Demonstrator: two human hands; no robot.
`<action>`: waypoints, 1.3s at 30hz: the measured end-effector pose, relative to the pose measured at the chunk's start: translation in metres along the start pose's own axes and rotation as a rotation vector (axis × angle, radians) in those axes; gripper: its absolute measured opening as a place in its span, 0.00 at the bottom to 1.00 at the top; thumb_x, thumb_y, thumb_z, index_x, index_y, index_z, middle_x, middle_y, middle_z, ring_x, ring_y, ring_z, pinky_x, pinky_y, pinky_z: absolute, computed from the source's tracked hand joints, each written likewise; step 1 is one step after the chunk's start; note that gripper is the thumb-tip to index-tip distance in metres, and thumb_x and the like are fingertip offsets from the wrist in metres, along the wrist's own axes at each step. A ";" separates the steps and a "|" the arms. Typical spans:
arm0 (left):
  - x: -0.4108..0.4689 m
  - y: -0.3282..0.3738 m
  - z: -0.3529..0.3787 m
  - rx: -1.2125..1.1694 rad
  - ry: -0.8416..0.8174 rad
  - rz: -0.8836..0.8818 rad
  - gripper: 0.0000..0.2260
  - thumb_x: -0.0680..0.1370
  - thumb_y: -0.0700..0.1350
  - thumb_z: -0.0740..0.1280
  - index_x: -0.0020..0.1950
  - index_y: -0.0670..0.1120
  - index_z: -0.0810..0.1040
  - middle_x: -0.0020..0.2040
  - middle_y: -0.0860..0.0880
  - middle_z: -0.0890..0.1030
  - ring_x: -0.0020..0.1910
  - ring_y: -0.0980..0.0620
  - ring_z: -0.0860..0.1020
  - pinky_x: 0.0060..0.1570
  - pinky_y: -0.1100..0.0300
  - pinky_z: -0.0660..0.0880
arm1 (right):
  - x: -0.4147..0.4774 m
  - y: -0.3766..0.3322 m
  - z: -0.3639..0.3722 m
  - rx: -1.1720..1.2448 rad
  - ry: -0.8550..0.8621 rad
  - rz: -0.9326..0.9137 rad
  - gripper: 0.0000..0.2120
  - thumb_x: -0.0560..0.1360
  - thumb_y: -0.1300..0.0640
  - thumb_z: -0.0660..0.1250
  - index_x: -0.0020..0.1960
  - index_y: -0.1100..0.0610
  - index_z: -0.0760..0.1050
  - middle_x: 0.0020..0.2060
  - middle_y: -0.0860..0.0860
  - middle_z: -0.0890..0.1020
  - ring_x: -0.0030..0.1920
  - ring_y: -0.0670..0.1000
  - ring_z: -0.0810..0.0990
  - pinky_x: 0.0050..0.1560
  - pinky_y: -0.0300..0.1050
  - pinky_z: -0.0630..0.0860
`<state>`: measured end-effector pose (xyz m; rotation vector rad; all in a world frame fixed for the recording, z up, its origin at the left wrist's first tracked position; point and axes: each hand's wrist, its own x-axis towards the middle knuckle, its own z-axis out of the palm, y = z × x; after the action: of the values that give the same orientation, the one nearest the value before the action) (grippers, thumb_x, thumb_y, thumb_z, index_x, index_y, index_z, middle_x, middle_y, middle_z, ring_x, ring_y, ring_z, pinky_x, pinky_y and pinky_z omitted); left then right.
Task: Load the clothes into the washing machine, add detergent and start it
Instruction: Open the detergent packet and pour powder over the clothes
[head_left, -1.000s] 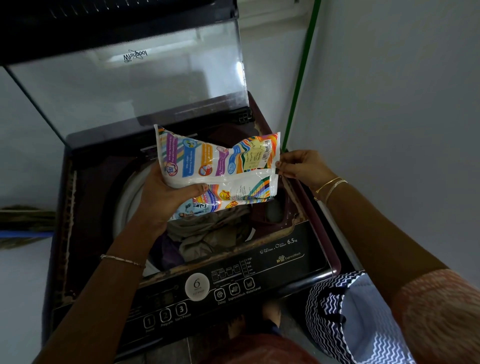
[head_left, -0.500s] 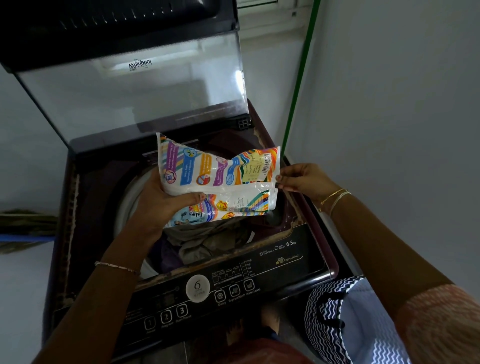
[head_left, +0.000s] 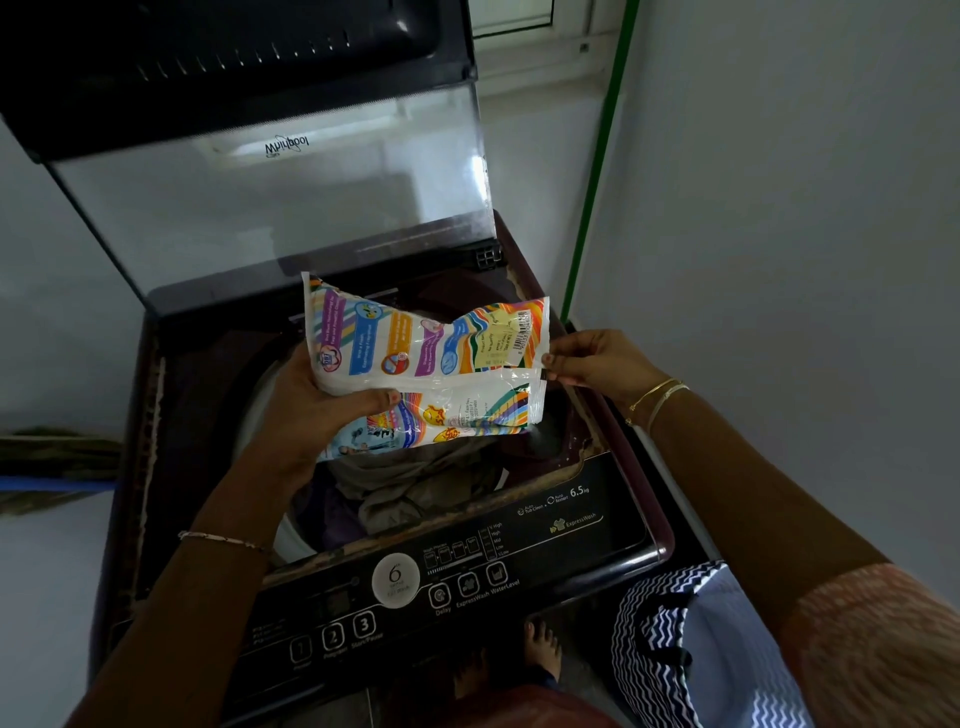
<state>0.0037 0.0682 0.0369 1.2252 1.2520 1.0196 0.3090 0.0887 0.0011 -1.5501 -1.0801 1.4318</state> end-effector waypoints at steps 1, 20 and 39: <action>0.001 0.000 0.000 -0.004 0.003 -0.001 0.23 0.62 0.36 0.75 0.52 0.54 0.76 0.46 0.55 0.85 0.45 0.53 0.84 0.39 0.57 0.82 | 0.001 0.000 0.000 -0.004 0.001 -0.005 0.09 0.72 0.65 0.70 0.52 0.64 0.80 0.34 0.46 0.84 0.34 0.42 0.83 0.35 0.31 0.78; 0.014 -0.001 0.017 -0.076 -0.034 0.012 0.21 0.66 0.32 0.74 0.54 0.49 0.78 0.48 0.52 0.85 0.47 0.50 0.84 0.39 0.56 0.81 | 0.010 -0.005 -0.014 -0.010 0.074 -0.028 0.07 0.73 0.65 0.69 0.51 0.65 0.79 0.46 0.58 0.82 0.39 0.48 0.83 0.39 0.35 0.81; 0.002 -0.007 -0.003 -0.191 0.032 -0.047 0.20 0.63 0.34 0.74 0.52 0.48 0.79 0.47 0.49 0.86 0.45 0.49 0.85 0.38 0.54 0.82 | 0.008 -0.023 0.008 -0.033 0.043 -0.012 0.08 0.73 0.64 0.70 0.51 0.64 0.79 0.36 0.51 0.83 0.32 0.43 0.82 0.36 0.33 0.80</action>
<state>-0.0002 0.0700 0.0302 1.0319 1.1730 1.1014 0.2993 0.1039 0.0187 -1.5883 -1.0906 1.3731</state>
